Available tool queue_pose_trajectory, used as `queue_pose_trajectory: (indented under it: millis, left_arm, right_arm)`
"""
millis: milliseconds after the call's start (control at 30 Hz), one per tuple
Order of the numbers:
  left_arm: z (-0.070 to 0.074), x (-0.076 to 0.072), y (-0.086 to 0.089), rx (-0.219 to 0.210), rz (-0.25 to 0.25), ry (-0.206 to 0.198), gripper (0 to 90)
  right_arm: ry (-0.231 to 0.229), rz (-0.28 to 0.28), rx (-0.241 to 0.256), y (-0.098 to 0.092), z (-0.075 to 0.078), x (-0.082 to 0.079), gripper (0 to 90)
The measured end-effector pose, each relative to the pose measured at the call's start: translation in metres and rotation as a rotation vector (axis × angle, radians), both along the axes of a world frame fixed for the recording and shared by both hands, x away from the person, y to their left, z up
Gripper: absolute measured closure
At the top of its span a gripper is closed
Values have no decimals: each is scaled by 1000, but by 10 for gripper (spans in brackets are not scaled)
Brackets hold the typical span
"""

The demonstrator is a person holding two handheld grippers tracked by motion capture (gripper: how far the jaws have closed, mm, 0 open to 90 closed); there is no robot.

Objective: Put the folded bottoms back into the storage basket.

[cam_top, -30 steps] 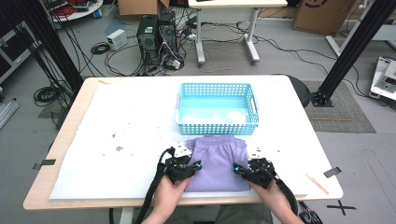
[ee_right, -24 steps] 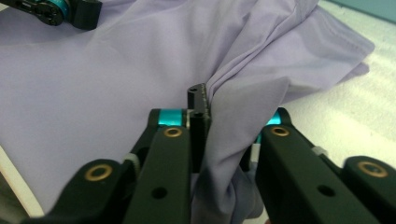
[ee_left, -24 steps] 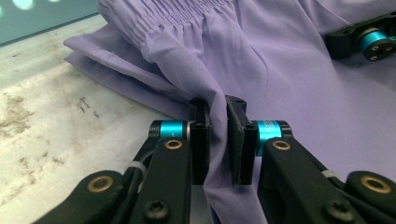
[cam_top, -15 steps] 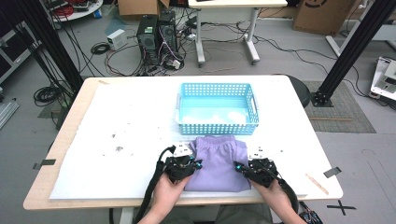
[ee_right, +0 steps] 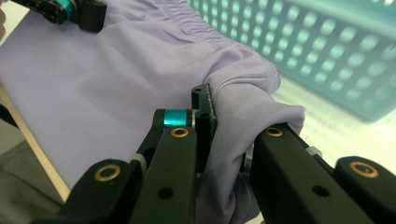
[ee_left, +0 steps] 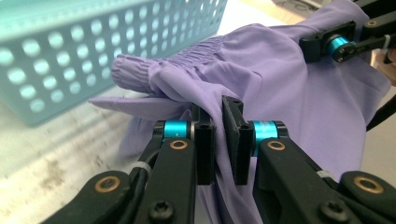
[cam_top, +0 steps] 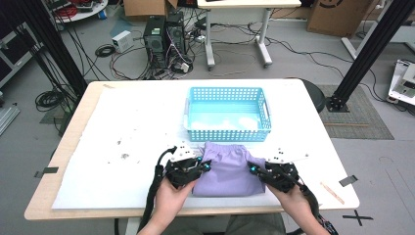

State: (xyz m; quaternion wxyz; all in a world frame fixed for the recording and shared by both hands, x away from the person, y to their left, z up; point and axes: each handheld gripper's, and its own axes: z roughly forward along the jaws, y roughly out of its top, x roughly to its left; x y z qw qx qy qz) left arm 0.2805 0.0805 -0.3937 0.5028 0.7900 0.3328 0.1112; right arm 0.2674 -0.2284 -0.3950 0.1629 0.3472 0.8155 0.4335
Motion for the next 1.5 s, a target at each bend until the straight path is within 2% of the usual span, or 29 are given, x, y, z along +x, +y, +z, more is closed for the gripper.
queue_pose_trajectory:
  millis: [200,300,467,600,667,700,867,1133,1200,1400,1500]
  left_arm:
    - [28,5,2,-11,-2,-58,836]
    - [43,13,2,-5,-1,-85,836]
    - [62,34,1,-15,12,-120,836]
    - [73,53,-1,2,28,-146,836]
    - [76,64,-1,16,38,-159,836]
    - [77,69,-2,13,48,-162,836]
    - [80,98,-5,54,70,-191,836]
    - [74,140,-8,56,115,-188,836]
    - [69,151,-9,59,122,-174,836]
    - [59,170,-15,106,137,-178,835]
    - [56,178,-18,125,148,-163,836]
  right_arm:
    - [-45,7,19,-1,23,6,857]
    - [-70,6,24,-1,36,13,857]
    - [-110,-7,23,-2,55,33,857]
    - [-132,-15,12,0,67,55,857]
    - [-128,-27,9,2,71,66,857]
    - [-129,-31,7,3,72,72,857]
    - [-135,-51,-2,6,75,104,856]
    - [-126,-84,-30,12,69,150,855]
    - [-128,-91,-44,15,67,159,855]
    - [-145,-110,-82,18,63,183,855]
    - [-133,-121,-99,20,58,191,855]
